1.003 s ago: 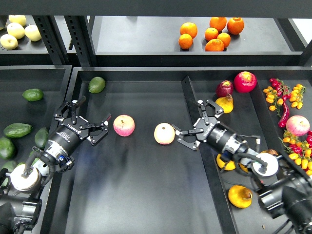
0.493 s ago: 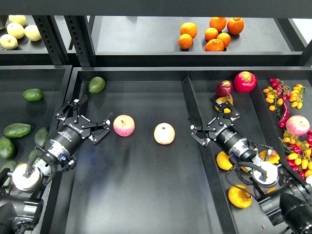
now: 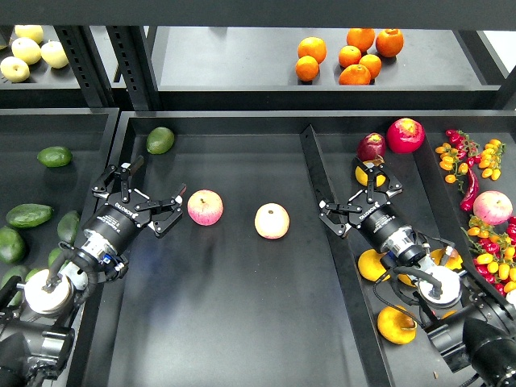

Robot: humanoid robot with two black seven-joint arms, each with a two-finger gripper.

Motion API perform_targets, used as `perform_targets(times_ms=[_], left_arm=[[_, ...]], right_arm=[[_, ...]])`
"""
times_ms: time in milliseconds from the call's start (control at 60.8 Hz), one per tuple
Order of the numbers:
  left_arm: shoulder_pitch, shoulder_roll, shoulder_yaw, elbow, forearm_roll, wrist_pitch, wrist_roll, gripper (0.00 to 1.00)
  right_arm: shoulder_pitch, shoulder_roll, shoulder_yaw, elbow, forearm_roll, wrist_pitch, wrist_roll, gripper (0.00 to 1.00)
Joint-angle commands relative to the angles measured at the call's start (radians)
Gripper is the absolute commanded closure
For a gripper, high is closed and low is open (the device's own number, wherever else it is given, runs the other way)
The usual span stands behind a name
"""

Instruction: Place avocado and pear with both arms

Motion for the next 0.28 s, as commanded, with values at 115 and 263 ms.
perform_targets(times_ms=[115,263], left_arm=[[-0.001,0.000,0.018,-0.002,-0.001,0.000,0.000,0.01],[-0.001,0.000,0.018,-0.004,-0.001,0.000,0.004,0.01]], right_arm=[[0.000,0.000,0.001,0.003,0.000,0.000,-0.002,0.01],[0.000,0.000,0.008,0.006,0.000,0.000,0.000,0.01]])
